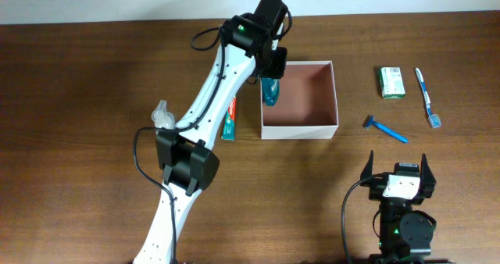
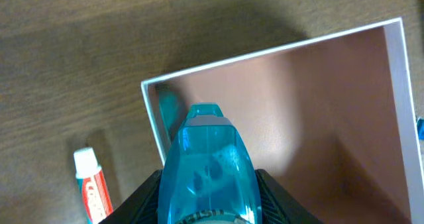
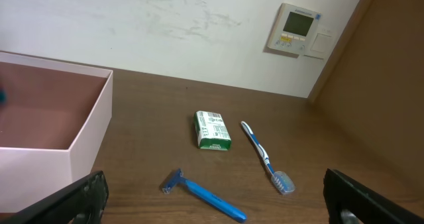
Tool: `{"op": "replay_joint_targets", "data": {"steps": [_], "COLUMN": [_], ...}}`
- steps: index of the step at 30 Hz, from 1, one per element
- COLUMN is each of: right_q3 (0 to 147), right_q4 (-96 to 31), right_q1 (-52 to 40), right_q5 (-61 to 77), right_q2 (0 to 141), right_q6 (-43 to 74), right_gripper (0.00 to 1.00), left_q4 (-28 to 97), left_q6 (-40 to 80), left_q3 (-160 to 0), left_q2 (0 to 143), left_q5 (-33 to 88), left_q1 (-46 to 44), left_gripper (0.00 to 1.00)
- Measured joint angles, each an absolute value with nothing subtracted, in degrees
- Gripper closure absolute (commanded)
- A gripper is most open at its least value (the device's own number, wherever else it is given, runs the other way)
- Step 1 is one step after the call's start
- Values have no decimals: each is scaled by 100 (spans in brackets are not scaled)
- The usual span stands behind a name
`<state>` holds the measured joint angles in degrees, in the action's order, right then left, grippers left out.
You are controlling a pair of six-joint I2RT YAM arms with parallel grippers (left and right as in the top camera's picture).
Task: Pack container
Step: 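Lower the bottle into the box's back-left corner and open the gripper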
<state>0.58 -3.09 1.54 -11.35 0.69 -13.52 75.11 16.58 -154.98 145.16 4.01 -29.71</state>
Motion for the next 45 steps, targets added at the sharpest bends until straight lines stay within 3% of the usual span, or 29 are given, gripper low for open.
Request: {"op": "replay_joint_targets", "data": {"steps": [45], "right_q3": [58], "right_q4": [-309], "right_q1": [154], "right_q5": [-1135], "right_q2": [69], "right_q6": [-1352], "right_gripper": [1], "left_q4": [7210], "left_q6": [1678], "left_q3": [-15498], "left_q2": [14761], "left_q5": [-27], "left_q1": [-2971], "left_gripper": [79]}}
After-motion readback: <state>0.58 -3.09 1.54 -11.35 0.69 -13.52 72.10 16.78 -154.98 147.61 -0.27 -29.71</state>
